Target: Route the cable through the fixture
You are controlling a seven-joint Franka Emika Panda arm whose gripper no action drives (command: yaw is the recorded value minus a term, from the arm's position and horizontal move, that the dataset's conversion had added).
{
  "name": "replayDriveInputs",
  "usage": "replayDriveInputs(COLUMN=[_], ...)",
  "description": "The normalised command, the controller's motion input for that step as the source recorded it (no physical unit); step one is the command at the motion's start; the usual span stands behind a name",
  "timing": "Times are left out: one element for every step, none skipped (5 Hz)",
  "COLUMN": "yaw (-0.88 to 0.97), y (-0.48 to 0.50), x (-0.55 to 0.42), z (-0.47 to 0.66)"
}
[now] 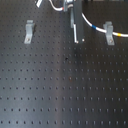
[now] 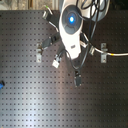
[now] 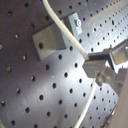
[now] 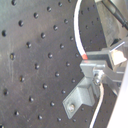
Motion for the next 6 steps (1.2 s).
replayDriveInputs(yaw=[0.39,0.49,0.55,0.42,0.25,0.34], y=[-0.248,-0.365,-0.206,0.046,-0.009,-0.060], x=[0.073,0.070,0.021,0.090,0.214,0.169], z=[0.18,0.22,0.20,-0.03,-0.22,-0.26])
